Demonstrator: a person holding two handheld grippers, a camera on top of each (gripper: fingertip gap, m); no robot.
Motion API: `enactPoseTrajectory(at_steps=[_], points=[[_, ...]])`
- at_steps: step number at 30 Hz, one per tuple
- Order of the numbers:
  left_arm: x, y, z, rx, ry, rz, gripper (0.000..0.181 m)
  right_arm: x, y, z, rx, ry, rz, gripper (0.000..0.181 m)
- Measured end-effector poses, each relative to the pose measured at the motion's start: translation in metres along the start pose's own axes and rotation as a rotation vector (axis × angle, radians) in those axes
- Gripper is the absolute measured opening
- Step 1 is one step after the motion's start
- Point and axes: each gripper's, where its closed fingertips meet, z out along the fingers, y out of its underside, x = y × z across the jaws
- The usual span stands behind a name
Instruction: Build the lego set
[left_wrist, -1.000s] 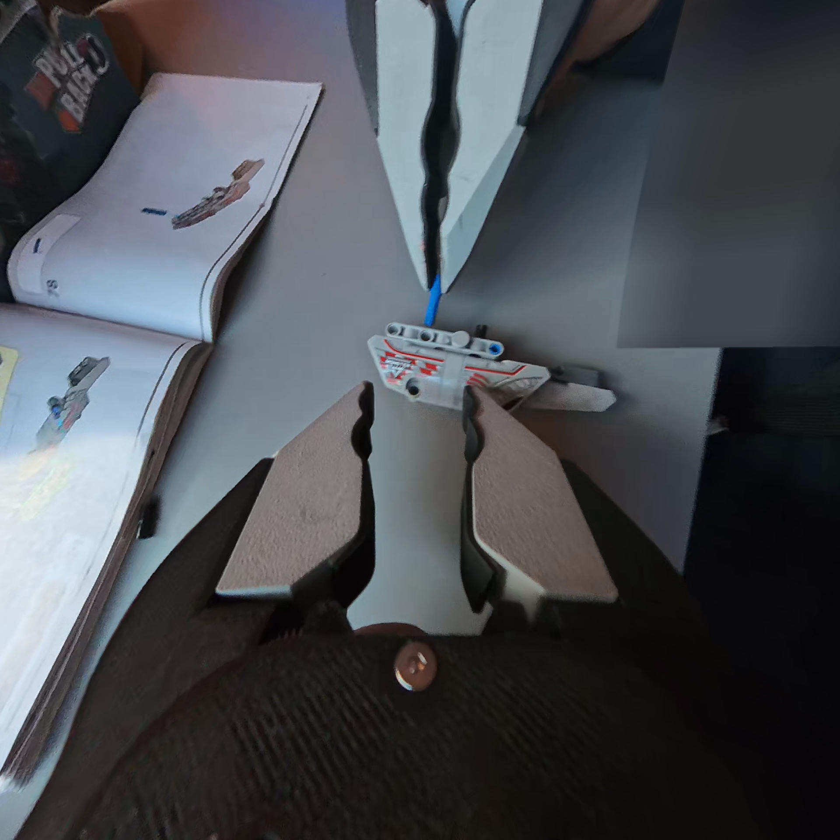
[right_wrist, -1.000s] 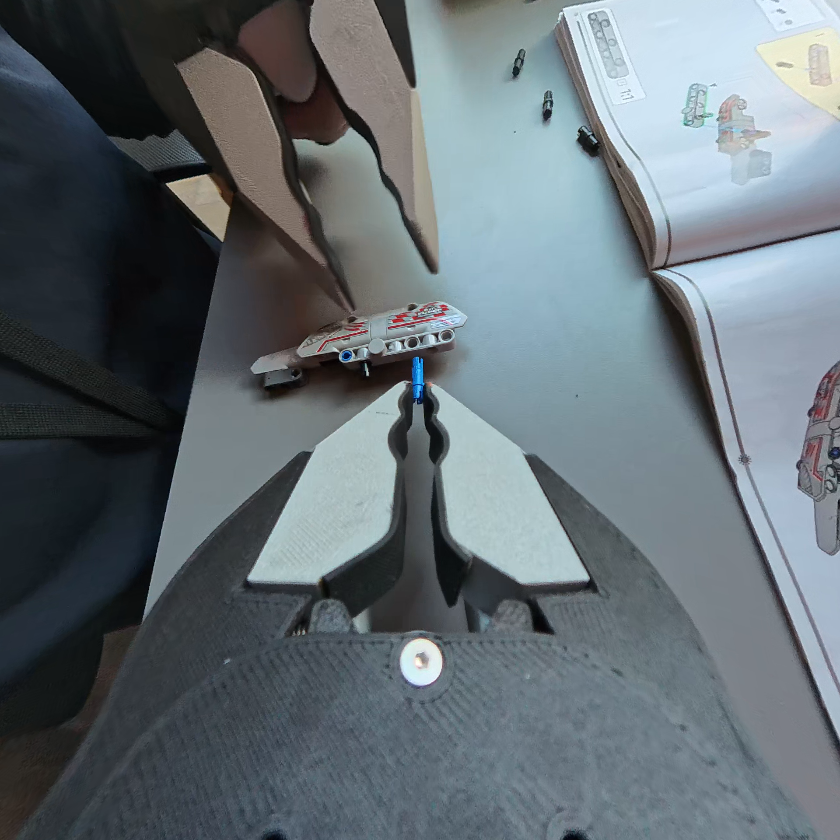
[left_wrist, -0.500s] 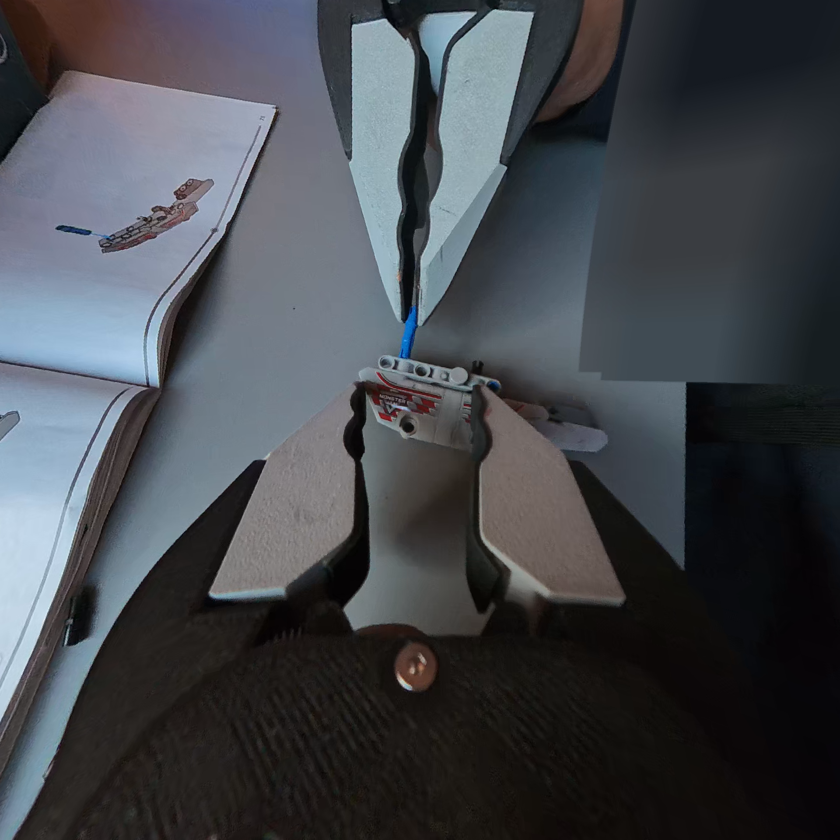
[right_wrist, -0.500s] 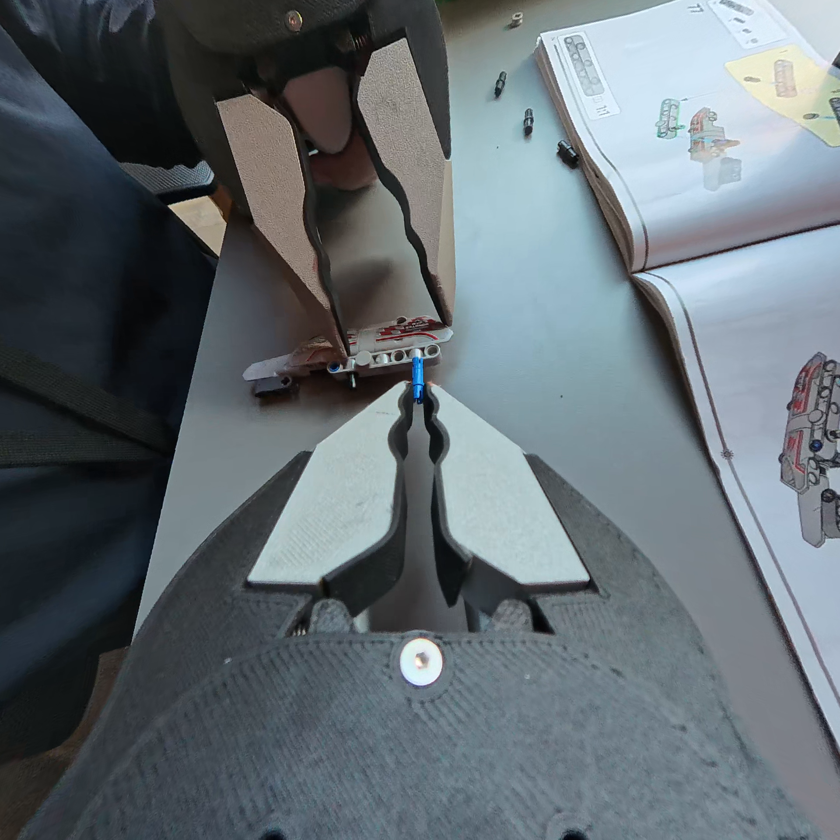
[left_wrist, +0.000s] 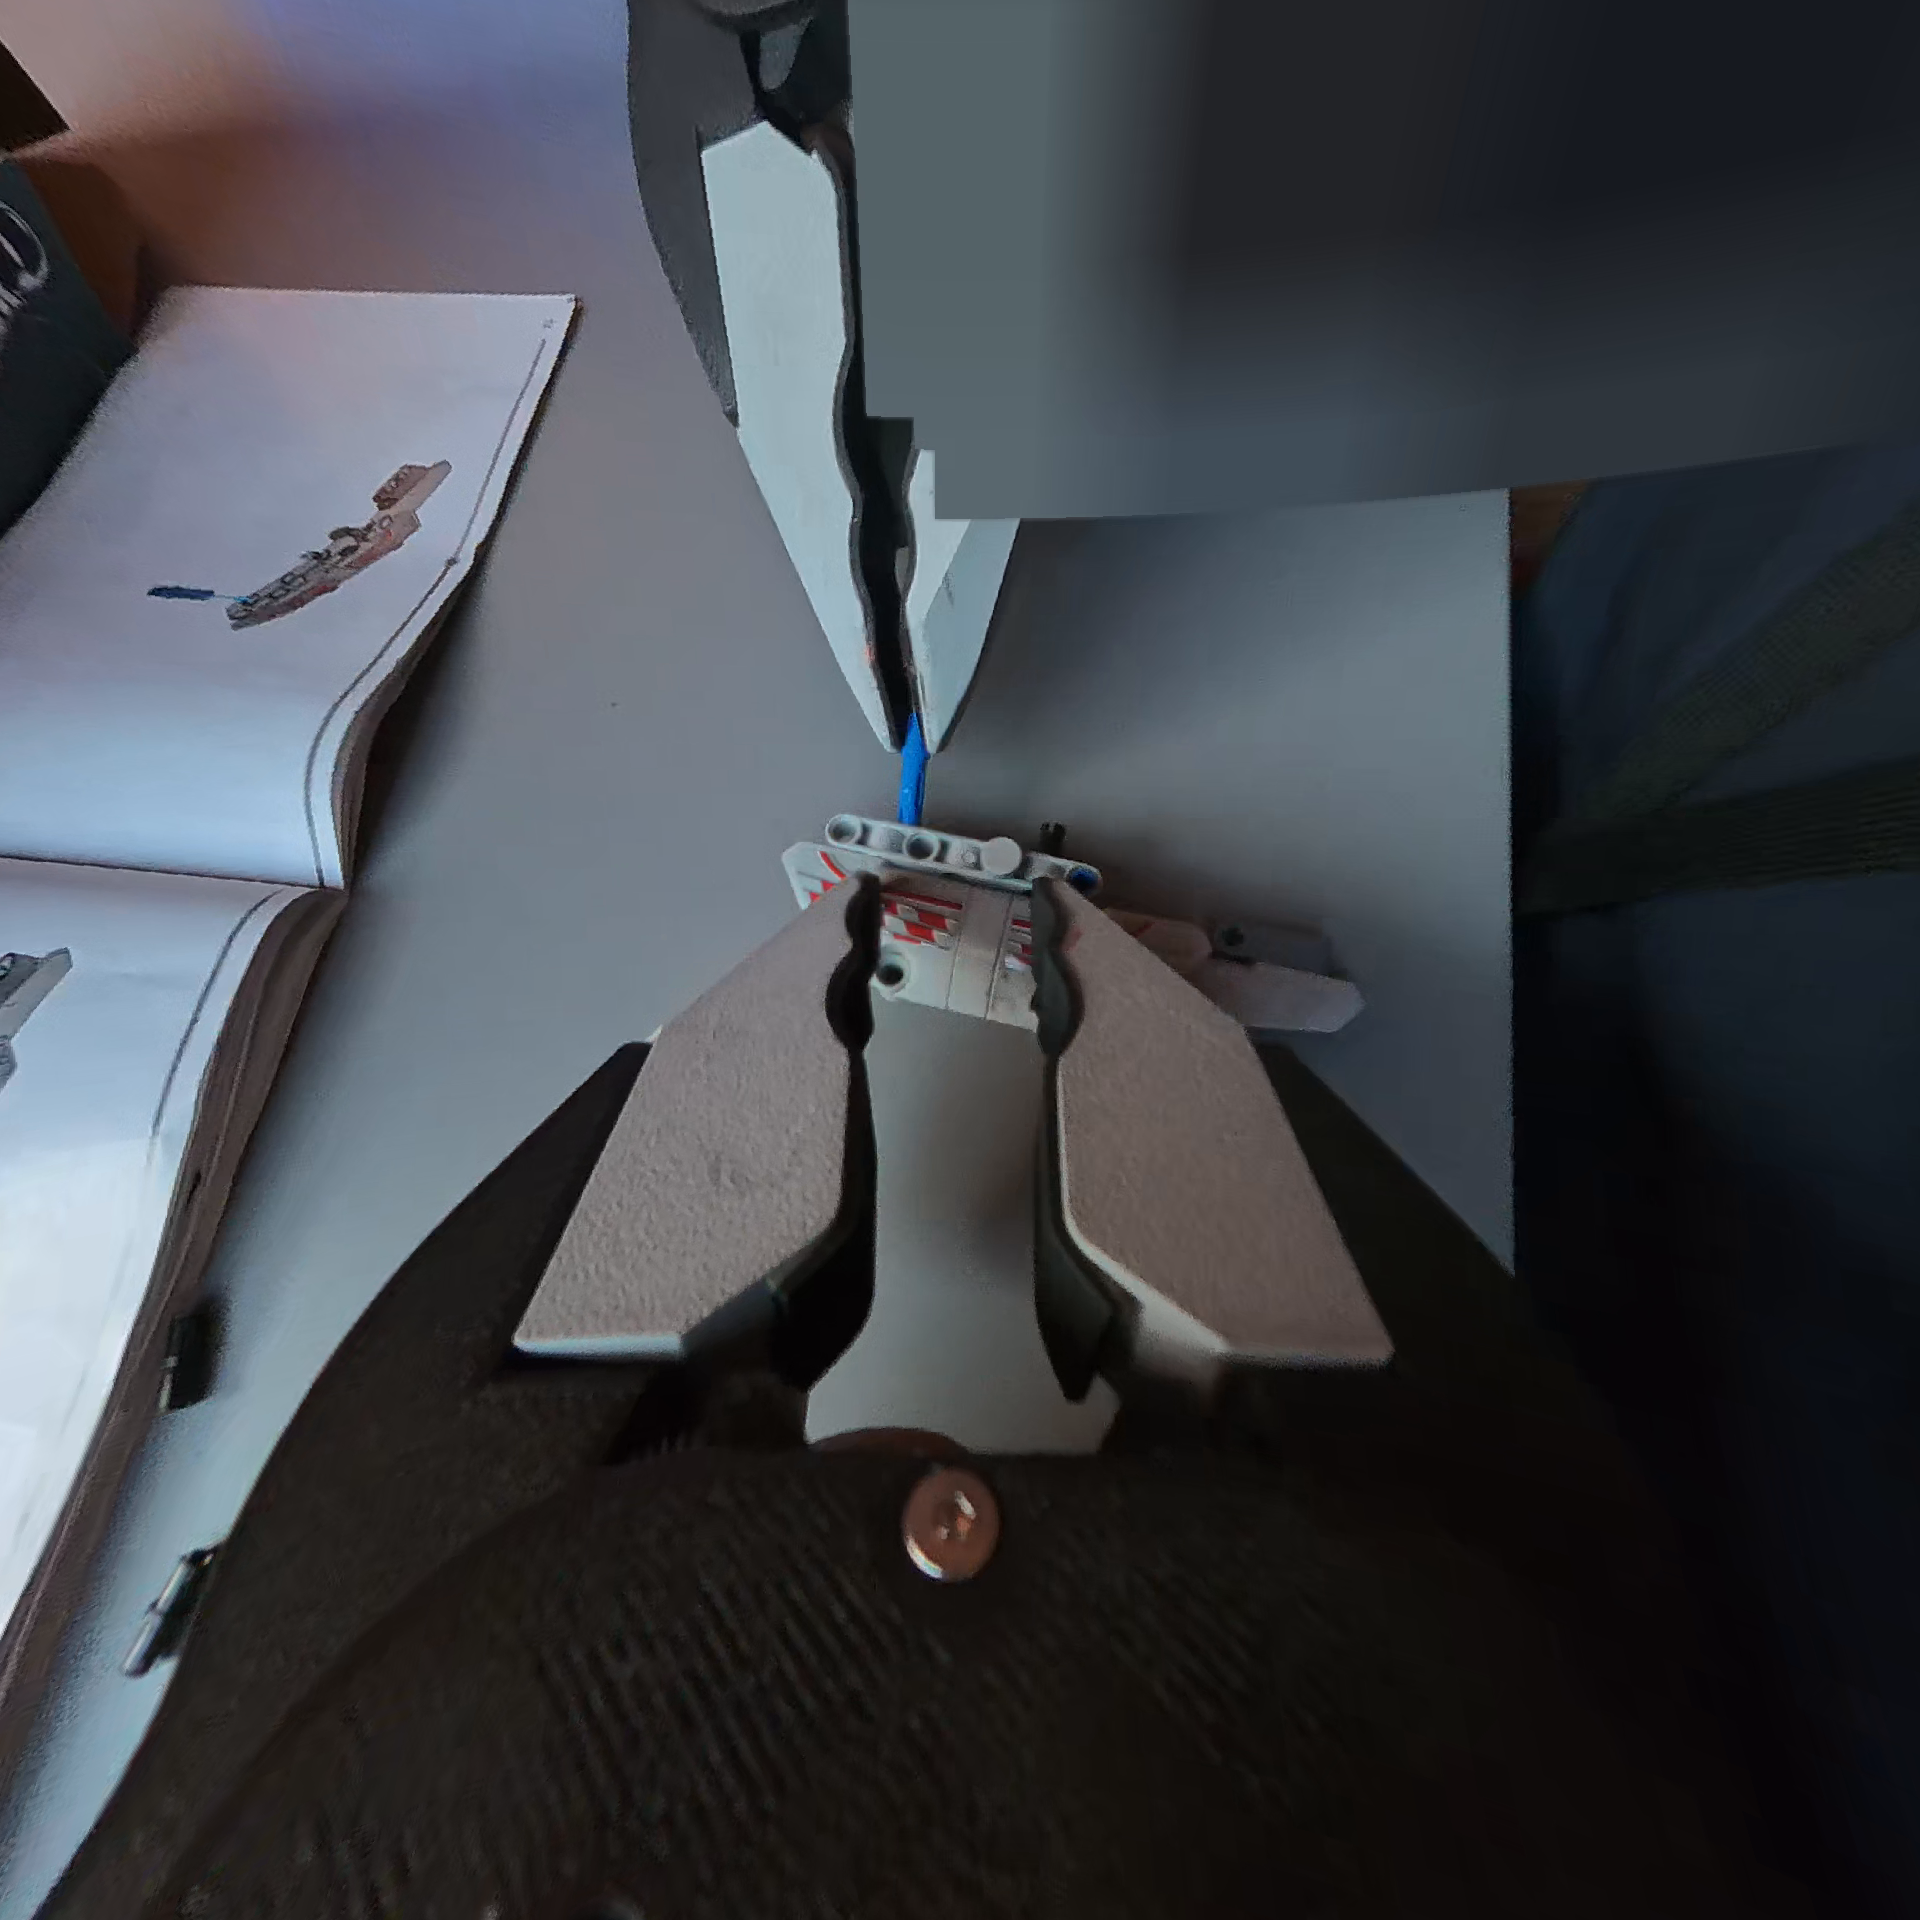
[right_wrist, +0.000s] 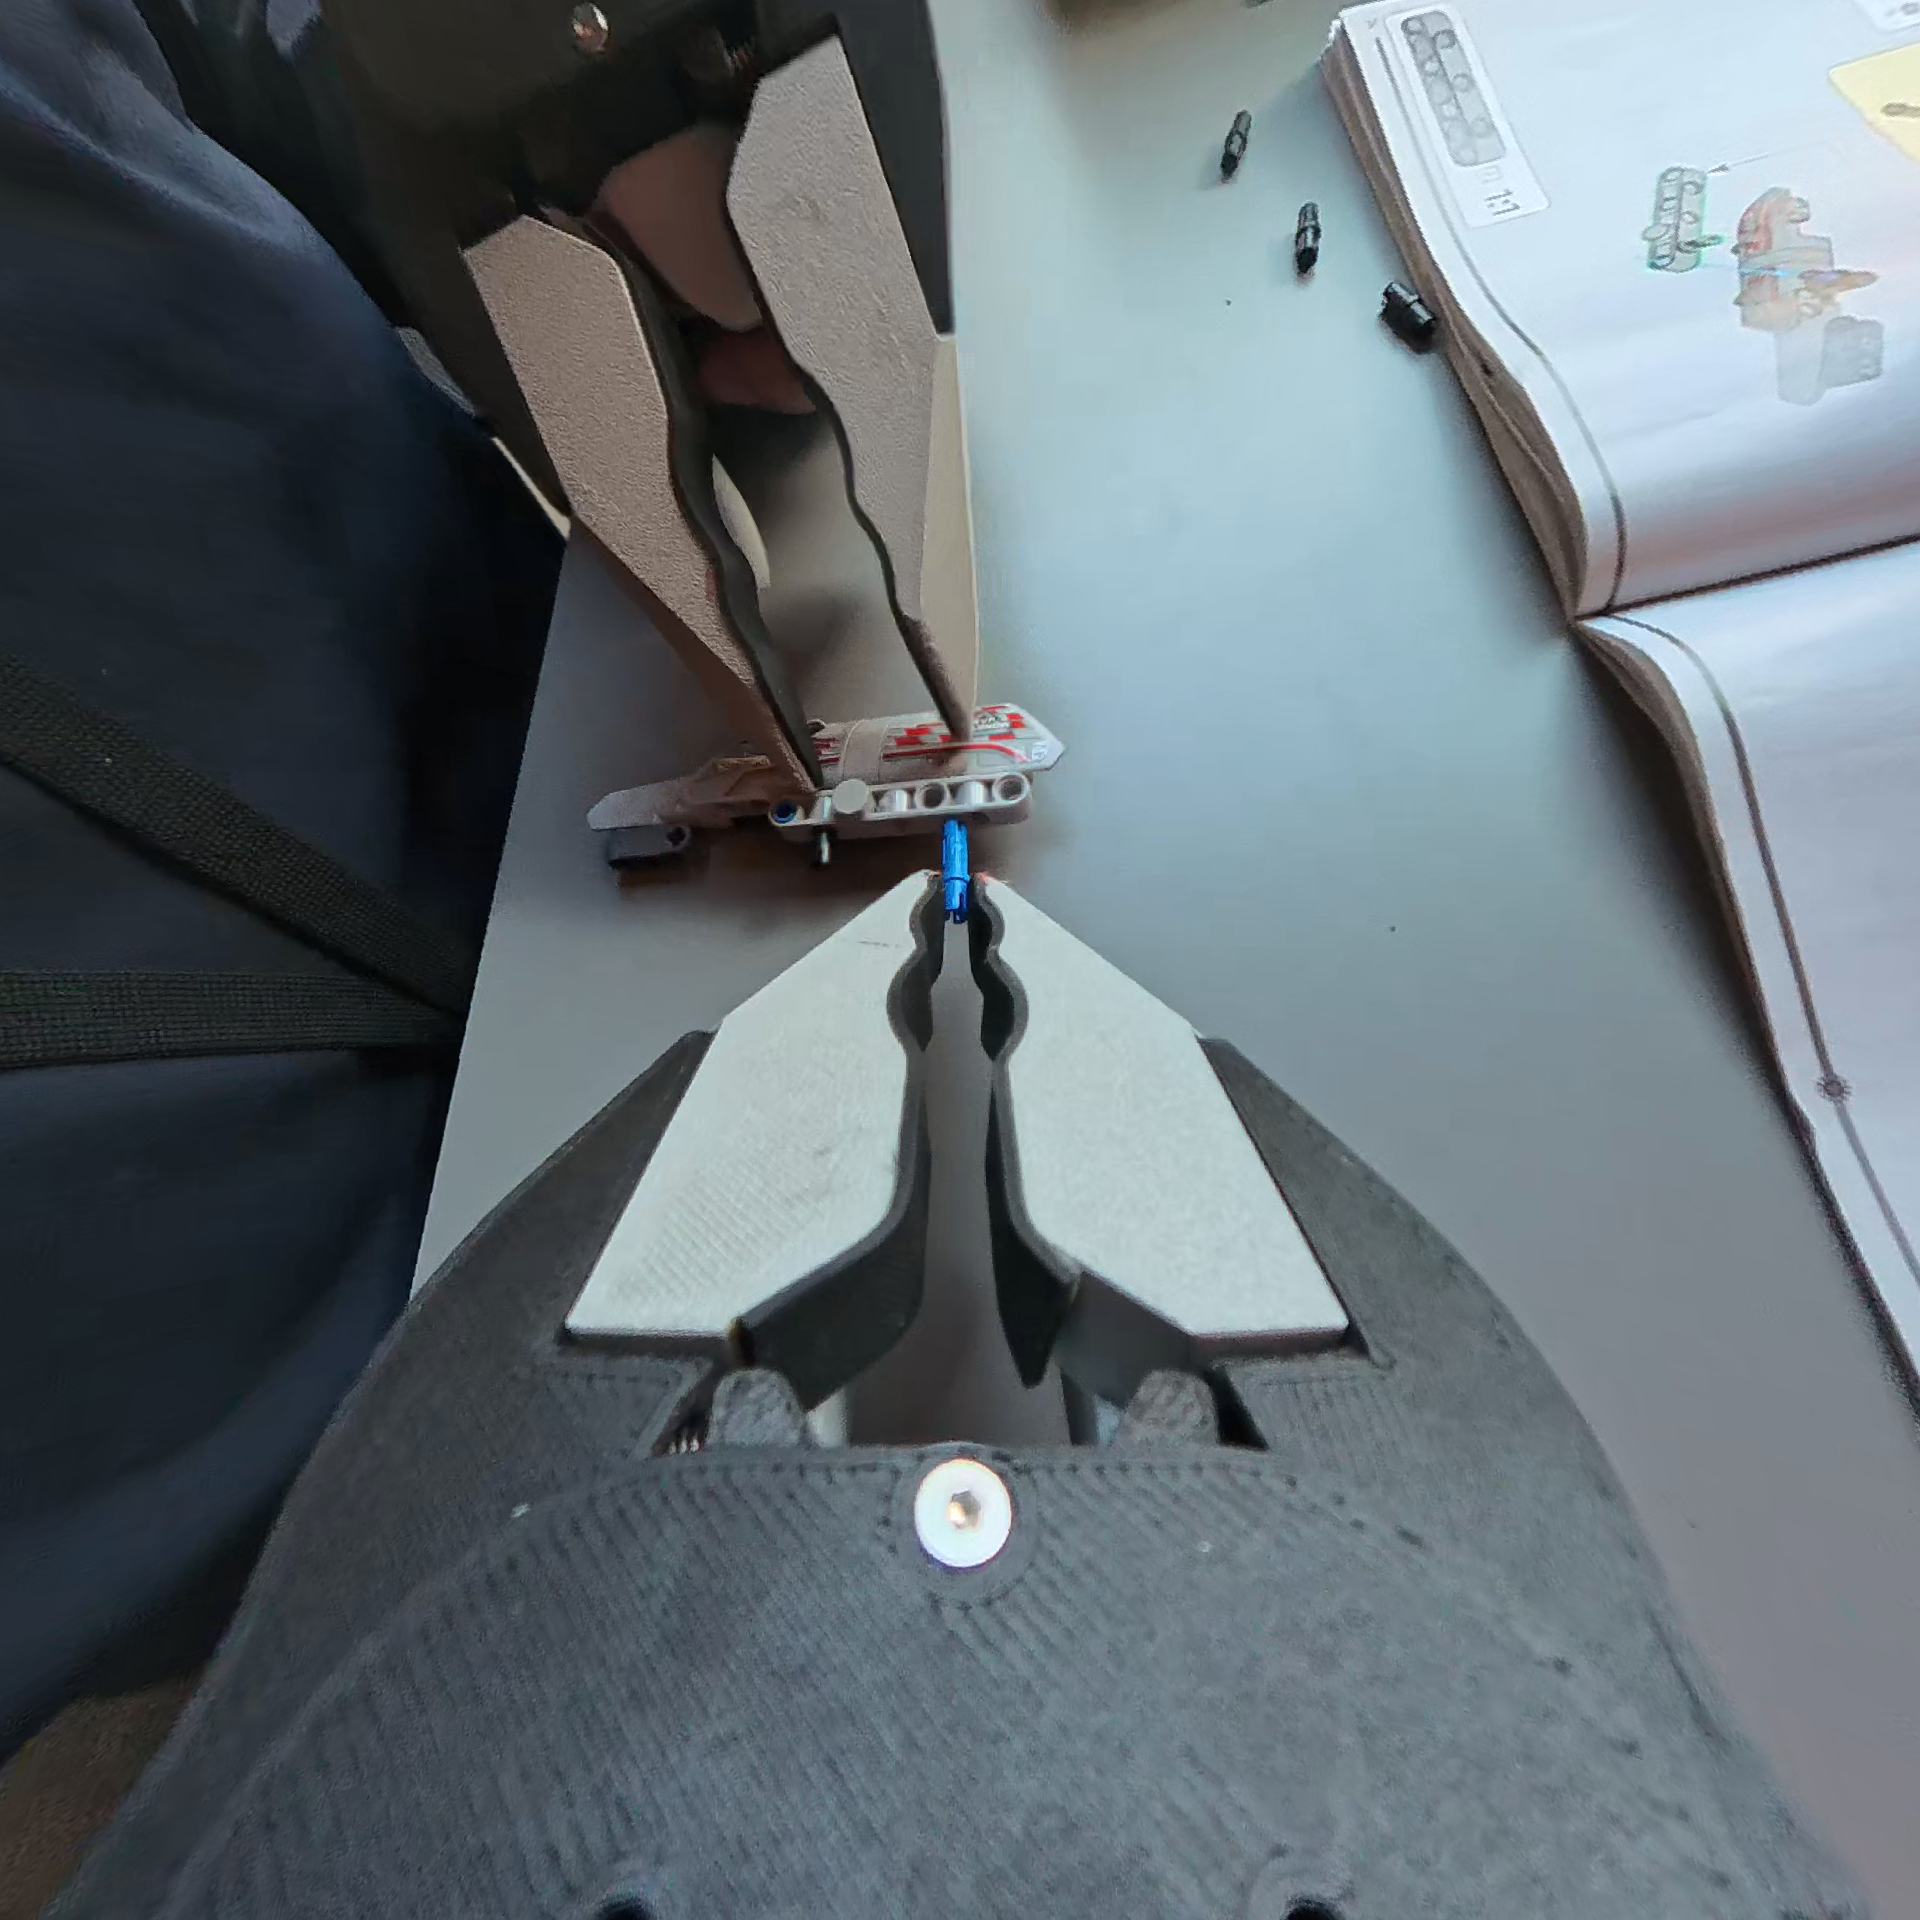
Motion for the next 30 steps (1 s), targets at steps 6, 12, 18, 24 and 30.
enactPoseTrajectory(at_steps=[6,12,18,24,30], points=[[0.001,0.0,0.0,0.001,0.041,-0.04,0.027,0.003,-0.001,0.002,0.0,0.014,0.014,0.001],[-0.002,0.001,-0.002,0.001,0.068,-0.084,0.02,0.002,-0.002,0.004,-0.005,0.025,0.004,0.001],[-0.004,0.015,-0.019,-0.045,0.115,-0.072,0.036,0.0,-0.004,0.004,0.004,0.016,-0.003,0.001],[0.0,0.02,-0.023,-0.064,0.158,0.049,0.034,-0.005,-0.005,0.008,-0.002,0.012,-0.009,0.001],[-0.001,0.026,-0.018,-0.103,0.114,0.045,0.038,-0.003,-0.005,0.012,-0.017,0.023,-0.01,0.001]])
